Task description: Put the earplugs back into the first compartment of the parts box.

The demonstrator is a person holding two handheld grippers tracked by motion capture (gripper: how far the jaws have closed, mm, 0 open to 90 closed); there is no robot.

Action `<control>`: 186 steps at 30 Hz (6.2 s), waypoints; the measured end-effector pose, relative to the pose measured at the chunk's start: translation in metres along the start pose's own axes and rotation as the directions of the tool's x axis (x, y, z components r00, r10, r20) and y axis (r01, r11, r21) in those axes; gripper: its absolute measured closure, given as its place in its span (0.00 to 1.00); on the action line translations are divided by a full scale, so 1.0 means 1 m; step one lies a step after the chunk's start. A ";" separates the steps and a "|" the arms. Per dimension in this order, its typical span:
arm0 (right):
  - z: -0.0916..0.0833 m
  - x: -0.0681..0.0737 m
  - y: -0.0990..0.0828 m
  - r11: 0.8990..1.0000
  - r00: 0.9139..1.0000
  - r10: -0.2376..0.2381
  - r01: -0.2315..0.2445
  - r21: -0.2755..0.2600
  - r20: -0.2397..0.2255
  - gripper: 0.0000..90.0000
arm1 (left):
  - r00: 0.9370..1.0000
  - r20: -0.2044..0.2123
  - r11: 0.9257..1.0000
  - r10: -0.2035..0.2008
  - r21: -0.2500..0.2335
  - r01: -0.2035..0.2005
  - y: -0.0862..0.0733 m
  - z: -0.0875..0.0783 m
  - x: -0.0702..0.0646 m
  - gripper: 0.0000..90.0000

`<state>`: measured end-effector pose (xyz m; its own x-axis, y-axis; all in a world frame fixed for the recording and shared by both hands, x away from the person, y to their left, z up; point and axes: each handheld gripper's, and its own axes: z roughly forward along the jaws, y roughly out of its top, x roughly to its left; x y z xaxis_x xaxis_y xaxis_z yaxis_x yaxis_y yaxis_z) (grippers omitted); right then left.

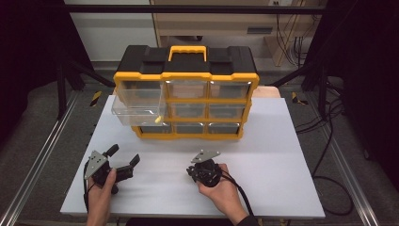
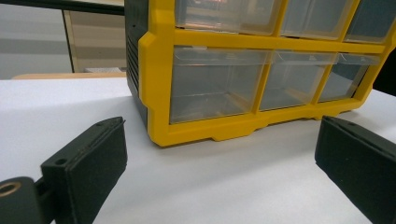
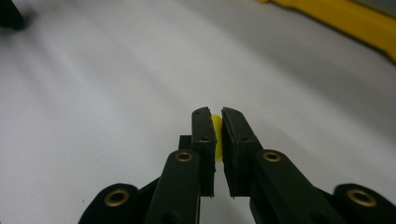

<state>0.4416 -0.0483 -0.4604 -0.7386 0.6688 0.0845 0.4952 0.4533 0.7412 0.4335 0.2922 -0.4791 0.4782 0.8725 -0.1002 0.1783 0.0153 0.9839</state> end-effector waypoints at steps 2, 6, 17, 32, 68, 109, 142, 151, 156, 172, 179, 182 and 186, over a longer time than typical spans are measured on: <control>-0.005 -0.004 0.002 1.000 1.000 0.019 -0.019 -0.023 -0.003 0.94 | 1.000 0.000 1.000 0.000 -0.001 0.000 0.000 0.000 0.000 0.02; -0.020 -0.013 0.007 0.997 0.999 0.047 -0.047 -0.067 0.008 0.94 | 1.000 -0.002 1.000 -0.002 -0.002 0.002 0.000 0.000 0.000 0.02; -0.061 -0.028 0.032 0.982 0.997 0.071 -0.065 -0.177 0.030 0.94 | 1.000 -0.012 1.000 -0.025 -0.017 0.024 0.001 -0.002 0.006 0.02; -0.089 -0.030 0.068 0.956 0.996 0.080 -0.066 -0.287 0.040 0.94 | 1.000 -0.014 0.999 -0.026 -0.021 0.026 0.002 -0.003 0.008 0.02; -0.130 -0.023 0.143 0.899 0.998 0.029 0.000 -0.437 0.060 0.93 | 0.999 -0.012 0.999 -0.031 -0.018 0.030 0.003 -0.002 0.008 0.02; -0.135 -0.007 0.175 0.868 1.000 -0.001 0.012 -0.496 0.023 0.93 | 1.000 -0.001 1.000 -0.025 -0.010 0.025 0.002 0.000 0.007 0.02; -0.129 0.007 0.199 0.858 1.000 -0.029 0.027 -0.513 0.005 0.92 | 1.000 -0.005 1.000 -0.024 -0.010 0.024 0.002 -0.001 0.008 0.02; -0.125 0.008 0.203 0.860 1.000 -0.031 0.027 -0.509 0.001 0.92 | 1.000 -0.004 1.000 -0.024 -0.010 0.024 0.002 -0.001 0.008 0.03; -0.124 0.011 0.208 0.859 0.999 -0.034 0.028 -0.511 -0.002 0.92 | 1.000 -0.004 1.000 -0.024 -0.010 0.024 0.002 -0.001 0.008 0.03; -0.119 0.016 0.218 0.865 0.999 -0.053 0.046 -0.500 -0.001 0.92 | 1.000 0.000 1.000 -0.012 -0.015 0.012 0.003 0.000 0.006 0.03; -0.118 0.017 0.222 0.866 0.998 -0.058 0.050 -0.497 0.000 0.92 | 1.000 -0.001 1.000 -0.011 -0.015 0.011 0.003 -0.001 0.006 0.02; -0.117 0.018 0.224 0.867 0.998 -0.062 0.055 -0.495 0.002 0.92 | 1.000 0.000 1.000 -0.010 -0.014 0.010 0.003 0.000 0.006 0.02; -0.116 0.019 0.227 0.867 0.998 -0.063 0.054 -0.495 -0.002 0.92 | 1.000 0.000 1.000 -0.010 -0.014 0.010 0.003 0.000 0.006 0.02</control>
<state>0.4867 -0.0008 -0.2139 -0.7692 0.6378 0.0384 0.1632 0.1380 0.9769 0.4367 0.2977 -0.4769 0.4765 0.8723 -0.1097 0.1712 0.0304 0.9848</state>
